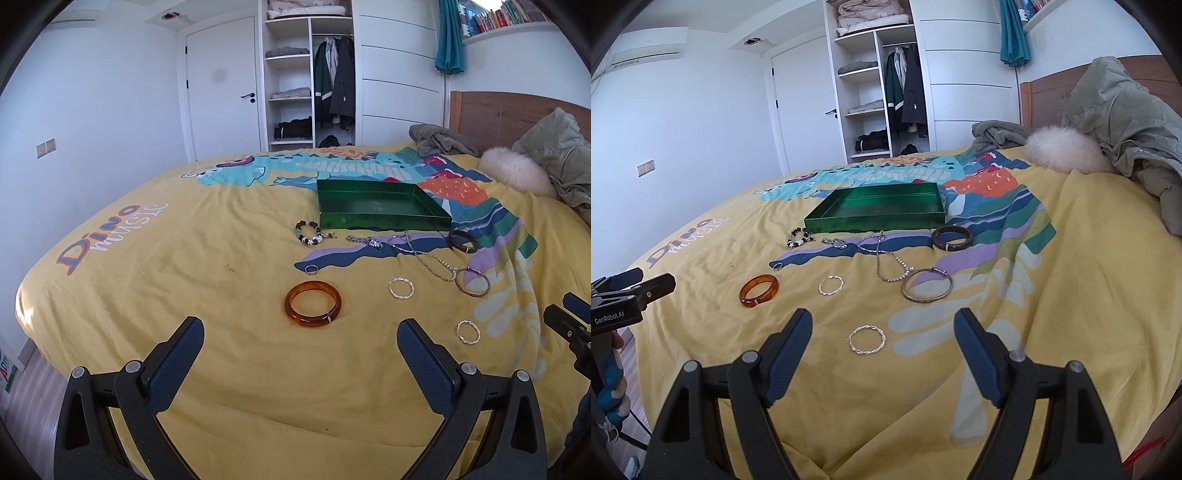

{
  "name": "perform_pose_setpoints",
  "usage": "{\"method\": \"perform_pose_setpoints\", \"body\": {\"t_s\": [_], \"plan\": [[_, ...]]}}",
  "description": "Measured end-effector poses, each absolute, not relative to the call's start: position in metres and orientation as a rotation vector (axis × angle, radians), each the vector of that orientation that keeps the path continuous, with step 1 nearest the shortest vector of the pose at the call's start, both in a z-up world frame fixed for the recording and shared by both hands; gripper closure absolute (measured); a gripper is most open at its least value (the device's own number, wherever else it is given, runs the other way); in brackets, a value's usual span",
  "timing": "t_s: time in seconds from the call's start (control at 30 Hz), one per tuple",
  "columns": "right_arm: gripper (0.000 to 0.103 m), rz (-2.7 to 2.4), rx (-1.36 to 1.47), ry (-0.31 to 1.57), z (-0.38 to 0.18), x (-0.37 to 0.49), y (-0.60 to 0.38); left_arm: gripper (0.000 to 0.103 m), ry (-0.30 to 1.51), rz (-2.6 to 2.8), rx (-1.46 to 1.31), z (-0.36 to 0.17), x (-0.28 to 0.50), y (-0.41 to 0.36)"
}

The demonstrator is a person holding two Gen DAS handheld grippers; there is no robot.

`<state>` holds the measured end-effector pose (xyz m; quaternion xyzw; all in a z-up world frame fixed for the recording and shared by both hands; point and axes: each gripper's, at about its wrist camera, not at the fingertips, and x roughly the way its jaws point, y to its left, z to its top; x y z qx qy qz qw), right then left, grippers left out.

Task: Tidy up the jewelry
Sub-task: 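Move both tools toward the jewelry on the bedspread, then grasp the amber bangle with the left tool while the right tool grasps the twisted silver hoop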

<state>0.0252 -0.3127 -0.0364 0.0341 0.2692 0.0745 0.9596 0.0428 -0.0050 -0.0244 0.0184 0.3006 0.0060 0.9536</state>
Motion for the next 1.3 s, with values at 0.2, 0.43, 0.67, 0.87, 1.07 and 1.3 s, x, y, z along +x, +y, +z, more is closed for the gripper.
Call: {"method": "perform_pose_setpoints", "body": {"t_s": [0.2, 0.43, 0.67, 0.87, 1.07, 1.3], "plan": [[0.025, 0.165, 0.075, 0.554, -0.039, 0.030, -0.313, 0.000, 0.626, 0.018, 0.032, -0.028, 0.051, -0.002], [0.025, 0.174, 0.072, 0.566, -0.041, 0.038, -0.313, 0.000, 0.638, 0.021, 0.035, -0.031, 0.060, 0.000], [0.025, 0.179, 0.074, 0.579, -0.045, 0.044, -0.313, 0.001, 0.654, 0.025, 0.034, -0.035, 0.070, 0.003], [0.026, 0.196, 0.075, 0.596, -0.050, 0.048, -0.312, 0.003, 0.670, 0.017, 0.037, -0.039, 0.076, 0.003], [0.026, 0.222, 0.081, 0.627, -0.060, 0.054, -0.308, 0.006, 0.702, 0.015, 0.022, -0.046, 0.085, 0.008], [0.029, 0.264, 0.089, 0.678, -0.073, 0.067, -0.304, 0.012, 0.758, 0.011, -0.006, -0.058, 0.101, 0.014]]}}
